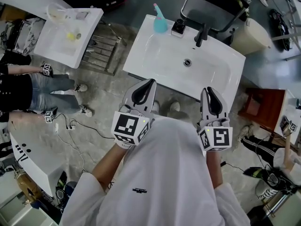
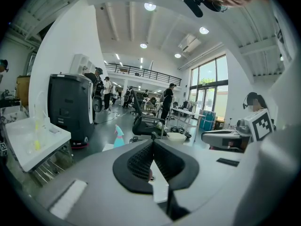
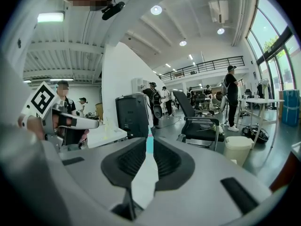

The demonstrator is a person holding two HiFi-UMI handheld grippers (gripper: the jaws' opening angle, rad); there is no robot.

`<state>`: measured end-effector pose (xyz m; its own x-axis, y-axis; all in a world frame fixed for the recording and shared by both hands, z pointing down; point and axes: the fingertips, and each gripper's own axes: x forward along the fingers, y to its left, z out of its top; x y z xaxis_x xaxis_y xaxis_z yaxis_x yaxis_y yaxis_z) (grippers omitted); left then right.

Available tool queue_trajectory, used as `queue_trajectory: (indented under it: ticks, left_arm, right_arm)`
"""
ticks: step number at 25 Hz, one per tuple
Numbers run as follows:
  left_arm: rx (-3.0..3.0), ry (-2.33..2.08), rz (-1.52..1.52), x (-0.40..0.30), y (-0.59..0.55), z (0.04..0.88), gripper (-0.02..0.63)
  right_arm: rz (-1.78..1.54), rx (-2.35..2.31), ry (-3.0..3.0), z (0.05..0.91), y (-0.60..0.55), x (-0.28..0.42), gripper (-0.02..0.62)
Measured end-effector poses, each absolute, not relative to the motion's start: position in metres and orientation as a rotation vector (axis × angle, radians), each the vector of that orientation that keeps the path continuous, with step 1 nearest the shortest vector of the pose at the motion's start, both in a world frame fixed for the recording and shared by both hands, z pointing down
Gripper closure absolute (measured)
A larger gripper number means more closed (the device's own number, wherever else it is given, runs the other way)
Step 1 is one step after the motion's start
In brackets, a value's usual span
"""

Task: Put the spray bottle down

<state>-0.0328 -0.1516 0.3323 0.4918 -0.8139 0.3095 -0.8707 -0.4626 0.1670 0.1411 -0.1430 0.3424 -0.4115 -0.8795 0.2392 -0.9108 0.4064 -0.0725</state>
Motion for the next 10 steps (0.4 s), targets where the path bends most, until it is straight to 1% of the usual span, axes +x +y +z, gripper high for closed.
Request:
queue_trajectory:
  ticks: [10]
  left_arm:
    - [2.448,-1.406,0.268,-0.0272,-0.1521,0.3354,0.603]
  right_arm:
    - [0.276,1.596,-2.487,0.3449,-0.1420,0.1422,0.574]
